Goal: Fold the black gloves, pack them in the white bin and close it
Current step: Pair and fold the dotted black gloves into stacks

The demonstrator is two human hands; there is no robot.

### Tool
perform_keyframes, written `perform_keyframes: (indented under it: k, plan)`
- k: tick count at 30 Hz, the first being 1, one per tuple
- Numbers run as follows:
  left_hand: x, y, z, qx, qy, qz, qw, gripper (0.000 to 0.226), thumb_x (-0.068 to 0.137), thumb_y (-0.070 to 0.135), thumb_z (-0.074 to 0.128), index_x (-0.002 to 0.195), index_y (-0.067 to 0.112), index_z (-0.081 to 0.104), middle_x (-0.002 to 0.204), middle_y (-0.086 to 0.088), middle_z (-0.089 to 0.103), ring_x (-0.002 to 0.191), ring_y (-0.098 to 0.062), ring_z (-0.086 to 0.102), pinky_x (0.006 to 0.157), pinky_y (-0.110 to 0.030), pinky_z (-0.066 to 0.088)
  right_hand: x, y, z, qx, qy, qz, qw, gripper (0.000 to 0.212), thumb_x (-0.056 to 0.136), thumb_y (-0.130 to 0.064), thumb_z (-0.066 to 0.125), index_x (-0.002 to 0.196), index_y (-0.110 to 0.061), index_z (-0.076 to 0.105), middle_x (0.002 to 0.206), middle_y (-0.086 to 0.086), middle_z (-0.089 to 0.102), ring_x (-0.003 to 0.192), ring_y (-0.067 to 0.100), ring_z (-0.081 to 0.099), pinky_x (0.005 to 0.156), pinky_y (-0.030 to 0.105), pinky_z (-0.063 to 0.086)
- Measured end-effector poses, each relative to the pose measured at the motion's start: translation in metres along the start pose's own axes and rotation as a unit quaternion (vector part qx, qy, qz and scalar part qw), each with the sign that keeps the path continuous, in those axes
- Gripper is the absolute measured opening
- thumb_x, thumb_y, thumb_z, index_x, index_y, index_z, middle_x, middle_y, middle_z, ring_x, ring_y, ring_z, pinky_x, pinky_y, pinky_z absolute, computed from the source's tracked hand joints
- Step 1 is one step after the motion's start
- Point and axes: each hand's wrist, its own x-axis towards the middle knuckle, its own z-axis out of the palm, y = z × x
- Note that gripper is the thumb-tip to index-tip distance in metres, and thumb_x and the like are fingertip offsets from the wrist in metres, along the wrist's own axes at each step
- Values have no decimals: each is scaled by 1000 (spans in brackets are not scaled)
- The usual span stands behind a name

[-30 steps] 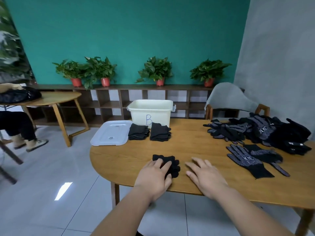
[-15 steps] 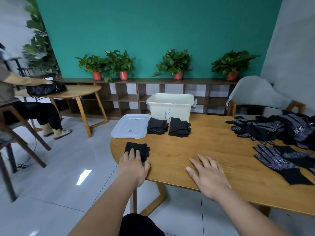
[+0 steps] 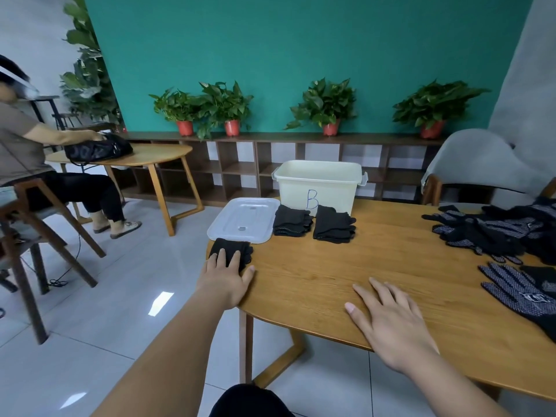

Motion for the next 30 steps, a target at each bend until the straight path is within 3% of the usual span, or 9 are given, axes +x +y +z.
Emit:
perform_keyframes:
  k: [12, 19, 25, 30]
  plan:
    - [9, -7, 6, 36, 35, 17, 999, 82, 100, 75, 5, 169, 31, -5, 177, -9, -5, 163, -31, -8, 132, -47, 0, 1, 0, 1, 2, 10, 0, 1000, 80, 94, -80, -6, 163, -46, 15, 174, -11, 6, 159, 19, -1, 130, 46, 8]
    - [1, 7, 5, 79, 82, 103, 988, 78, 103, 72, 8, 169, 31, 3, 178, -4, 0, 163, -28, -10, 132, -49, -2, 4, 0, 3, 20, 24, -1, 1000, 76, 98, -77, -3, 162, -45, 21, 173, -12, 11, 159, 18, 2, 130, 46, 9]
    - [-30, 68, 9, 40, 59, 170, 983, 76, 104, 72, 12, 169, 34, 4, 178, 0, -4, 162, -24, -16, 132, -47, -4, 4, 6, 5, 148, 94, 0, 985, 70, 104, -69, 12, 159, -36, 39, 166, -11, 31, 155, 13, 13, 128, 43, 19]
    - [-62, 138, 23, 5, 41, 225, 974, 76, 105, 71, 13, 170, 31, 5, 177, 1, -7, 161, -22, -19, 132, -45, -3, 3, 20, -1, 332, 183, 56, 924, 55, 108, -57, 30, 147, -30, 57, 152, -11, 50, 144, 9, 34, 122, 34, 28]
